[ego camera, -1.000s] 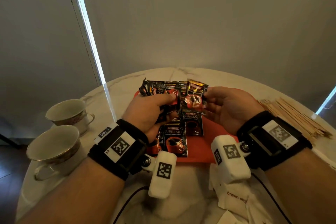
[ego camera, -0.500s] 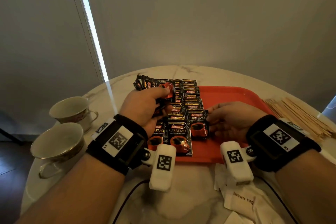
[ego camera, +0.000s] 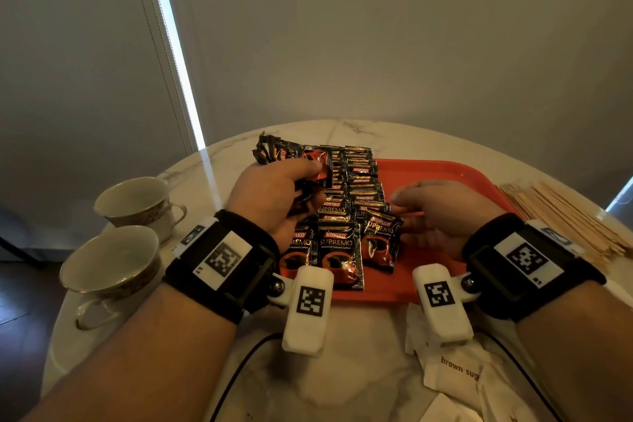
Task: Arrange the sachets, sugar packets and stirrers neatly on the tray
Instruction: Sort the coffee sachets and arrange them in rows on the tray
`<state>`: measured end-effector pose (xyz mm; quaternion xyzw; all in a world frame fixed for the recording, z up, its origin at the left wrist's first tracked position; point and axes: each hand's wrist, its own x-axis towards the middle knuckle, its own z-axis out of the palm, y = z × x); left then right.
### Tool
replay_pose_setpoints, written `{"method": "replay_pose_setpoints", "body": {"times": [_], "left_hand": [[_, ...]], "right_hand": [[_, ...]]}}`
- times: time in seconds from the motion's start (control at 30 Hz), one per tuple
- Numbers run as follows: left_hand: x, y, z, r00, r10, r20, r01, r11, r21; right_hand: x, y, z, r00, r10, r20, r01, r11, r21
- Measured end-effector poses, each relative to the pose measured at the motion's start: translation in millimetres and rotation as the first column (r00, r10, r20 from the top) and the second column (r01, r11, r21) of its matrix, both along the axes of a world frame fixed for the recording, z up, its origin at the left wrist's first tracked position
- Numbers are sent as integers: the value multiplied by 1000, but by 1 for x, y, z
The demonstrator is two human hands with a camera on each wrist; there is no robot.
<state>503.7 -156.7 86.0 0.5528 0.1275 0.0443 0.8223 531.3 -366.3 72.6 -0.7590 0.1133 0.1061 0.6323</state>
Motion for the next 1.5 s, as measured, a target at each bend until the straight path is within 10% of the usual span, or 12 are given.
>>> {"method": "replay_pose_setpoints", "body": {"times": [1.0, 1.23, 1.5], "left_hand": [[-5, -5, 1, 996, -83, -29, 83, 997, 8], [-9, -11, -2, 967, -247, -55, 251, 965, 80], [-7, -9, 1, 960, -272, -60, 270, 962, -43]], "right_hand": [[-2, 5, 5, 985, -23, 172, 7, 996, 92], [-15, 13, 12, 946, 260, 192, -300, 928, 220], [-10, 12, 9, 956, 181, 232, -245, 926, 286]]}}
